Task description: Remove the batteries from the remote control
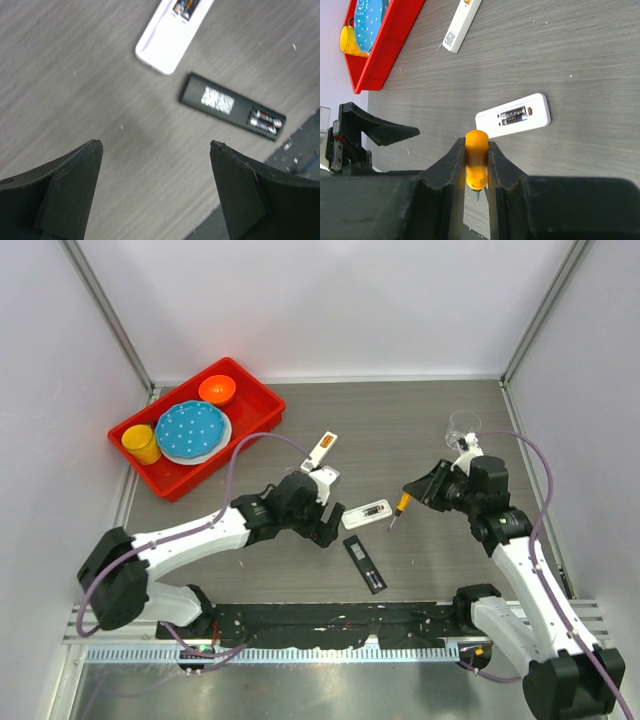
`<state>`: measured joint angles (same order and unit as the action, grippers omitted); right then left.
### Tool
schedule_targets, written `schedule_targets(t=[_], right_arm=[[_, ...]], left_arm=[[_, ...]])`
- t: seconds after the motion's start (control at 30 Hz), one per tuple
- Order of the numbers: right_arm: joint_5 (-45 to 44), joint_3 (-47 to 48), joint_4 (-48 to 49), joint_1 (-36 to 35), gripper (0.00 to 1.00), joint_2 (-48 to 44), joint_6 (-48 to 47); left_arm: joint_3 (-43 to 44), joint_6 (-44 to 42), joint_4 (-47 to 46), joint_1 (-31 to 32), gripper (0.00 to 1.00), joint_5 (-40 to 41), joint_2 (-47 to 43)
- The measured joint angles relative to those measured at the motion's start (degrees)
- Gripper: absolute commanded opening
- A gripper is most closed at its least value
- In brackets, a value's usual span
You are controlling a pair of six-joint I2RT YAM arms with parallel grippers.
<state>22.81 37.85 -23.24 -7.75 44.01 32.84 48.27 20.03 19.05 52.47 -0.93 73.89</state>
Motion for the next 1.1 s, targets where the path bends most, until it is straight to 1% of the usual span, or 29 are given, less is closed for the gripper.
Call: schedule_targets(t=[0.2,0.3,0.4,0.43,0.5,0.6,0.8,0.83,0.9,1.0,1.1], right_arm=[[0.87,-0.98,9.49,0.0,0.01,8.55,0.04],[1.11,-1.44,12.76,0.0,0.01,10.84,0.04],[1.11,-1.6,14.69,0.0,0.01,12.24,-0.07],[1.07,-1.75,15.15,0.02,0.01,12.28,-0.09],[1.05,-2.01,15.78,0.11,0.01,12.22,-0.22],[0.61,-2.36,16.2,0.11,0.01,12.22,-0.42],[-0.5,-2.89,16.41,0.11,0.01,12.15,-0.74],[-0.61,-2.89,16.48,0.11,0.01,12.17,-0.76],[-0.68,-2.89,16.87,0.11,0.01,12.41,-0.79],[-0.9,-2.99,17.64,0.11,0.01,12.92,-0.79],[-1.11,-3.06,18.27,0.11,0.01,13.94,-0.79]], left_arm=[[6.75,-7.43,-6.08,1.36,0.92,1.79,13.2],[8.9,-10.86,-8.76,1.68,0.92,1.73,17.79],[9.27,-13.46,-12.28,1.79,0.9,1.64,21.31],[9.53,-14.47,-13.14,1.79,0.88,1.53,22.88],[10.14,-15.5,-13.57,1.81,0.87,1.51,25.22],[10.21,-16.7,-14.56,1.79,0.87,1.95,27.54],[9.88,-19.04,-18.01,1.79,0.85,3.43,27.89],[9.92,-19.3,-18.4,1.79,0.82,3.34,28.15],[10.51,-20.15,-18.32,1.79,0.78,3.23,29.31],[13.66,-21.4,-16.87,1.79,0.73,2.8,32.81],[15.21,-22.27,-15.72,1.79,0.56,2.38,33.75]])
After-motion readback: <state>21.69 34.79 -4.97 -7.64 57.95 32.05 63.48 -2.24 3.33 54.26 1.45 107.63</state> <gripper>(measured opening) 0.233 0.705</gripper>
